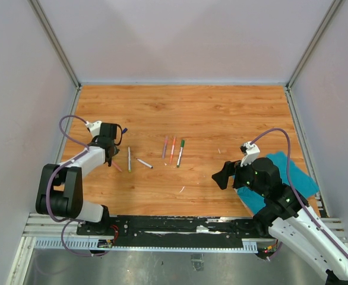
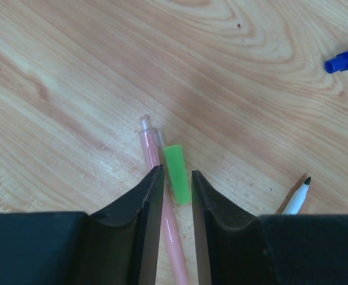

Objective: Insert the pens into the pen caps
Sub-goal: Move the pen cap to the center of the board.

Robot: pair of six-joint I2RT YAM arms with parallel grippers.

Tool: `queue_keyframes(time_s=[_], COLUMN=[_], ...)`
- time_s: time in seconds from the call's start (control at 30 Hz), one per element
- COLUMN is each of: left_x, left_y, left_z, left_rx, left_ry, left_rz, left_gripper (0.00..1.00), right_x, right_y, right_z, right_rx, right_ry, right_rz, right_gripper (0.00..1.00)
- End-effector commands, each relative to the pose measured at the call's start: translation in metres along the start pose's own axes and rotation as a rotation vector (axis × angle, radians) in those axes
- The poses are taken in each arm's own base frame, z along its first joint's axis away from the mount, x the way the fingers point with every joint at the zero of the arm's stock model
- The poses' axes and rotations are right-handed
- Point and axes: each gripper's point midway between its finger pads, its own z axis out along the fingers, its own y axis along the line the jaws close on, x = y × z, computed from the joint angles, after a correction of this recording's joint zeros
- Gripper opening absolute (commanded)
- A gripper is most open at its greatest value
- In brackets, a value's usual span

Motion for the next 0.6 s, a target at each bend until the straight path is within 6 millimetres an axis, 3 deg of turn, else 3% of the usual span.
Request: queue_keyframes(time_s=[0.0,0.57], left_x=[-0.02,-0.003], left_y=[-0.008,-0.008], left_z=[0.004,0.017], left_rx=[0.02,0.004], left_ry=[-0.045,0.002], left_rz=[-0.023,0.003], left_gripper=[0.3,0.29], right_x=[-0.003,-0.002], right_y=[-0.001,-0.001], right_z=[-0.004,-0.005], right_rx=[0.002,0.001], right_ry=[-0.008,-0.007], right_rz=[-0.008,0.001], right_gripper=[0.94,0.95])
